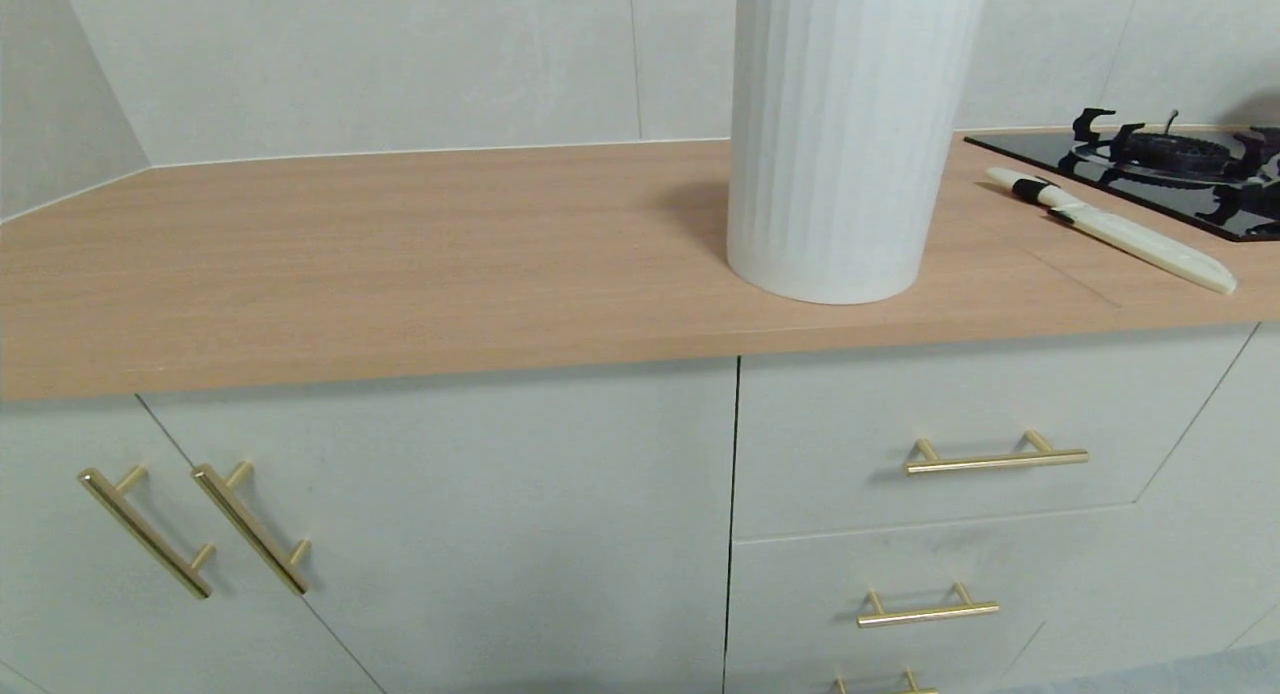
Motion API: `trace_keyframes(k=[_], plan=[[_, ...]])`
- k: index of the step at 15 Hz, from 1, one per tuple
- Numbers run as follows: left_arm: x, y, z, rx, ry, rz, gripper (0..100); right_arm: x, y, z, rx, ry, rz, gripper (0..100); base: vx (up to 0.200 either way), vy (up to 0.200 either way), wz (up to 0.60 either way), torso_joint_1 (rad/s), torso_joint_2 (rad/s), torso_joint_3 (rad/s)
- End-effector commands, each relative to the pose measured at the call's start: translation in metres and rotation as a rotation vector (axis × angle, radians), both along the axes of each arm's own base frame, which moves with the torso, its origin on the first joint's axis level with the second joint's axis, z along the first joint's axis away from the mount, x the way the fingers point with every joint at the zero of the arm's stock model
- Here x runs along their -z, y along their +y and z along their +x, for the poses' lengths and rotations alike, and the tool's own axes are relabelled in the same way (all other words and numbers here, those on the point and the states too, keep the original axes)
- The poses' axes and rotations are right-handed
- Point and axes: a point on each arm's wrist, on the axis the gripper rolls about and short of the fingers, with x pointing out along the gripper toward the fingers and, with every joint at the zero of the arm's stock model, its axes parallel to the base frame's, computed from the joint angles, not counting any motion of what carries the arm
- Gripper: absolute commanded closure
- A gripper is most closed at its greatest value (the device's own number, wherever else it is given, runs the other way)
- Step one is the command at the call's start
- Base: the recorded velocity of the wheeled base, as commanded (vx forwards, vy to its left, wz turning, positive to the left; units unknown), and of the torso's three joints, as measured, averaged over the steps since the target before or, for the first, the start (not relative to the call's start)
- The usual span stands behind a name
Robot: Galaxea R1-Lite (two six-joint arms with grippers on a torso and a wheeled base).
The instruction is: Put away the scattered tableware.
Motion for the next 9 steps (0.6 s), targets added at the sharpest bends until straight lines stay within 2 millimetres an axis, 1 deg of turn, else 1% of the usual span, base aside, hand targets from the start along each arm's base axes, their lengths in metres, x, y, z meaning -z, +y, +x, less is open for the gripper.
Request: trace_keyframes(k=[1, 9], plan=[[0.0, 0.0, 0.0, 0.0, 0.0, 0.0, 0, -0.0001, 0.0, 0.0001, 0.001, 0.001, 0.0, 0, 0.0, 0.0, 0.0, 0.0, 0.0, 0.0], [0.0, 0.0, 0.0, 0.0, 0.0, 0.0, 0, -0.0001, 0.0, 0.0001, 0.001, 0.001, -0.002, 0, 0.0, 0.0, 0.0, 0.0, 0.0, 0.0]])
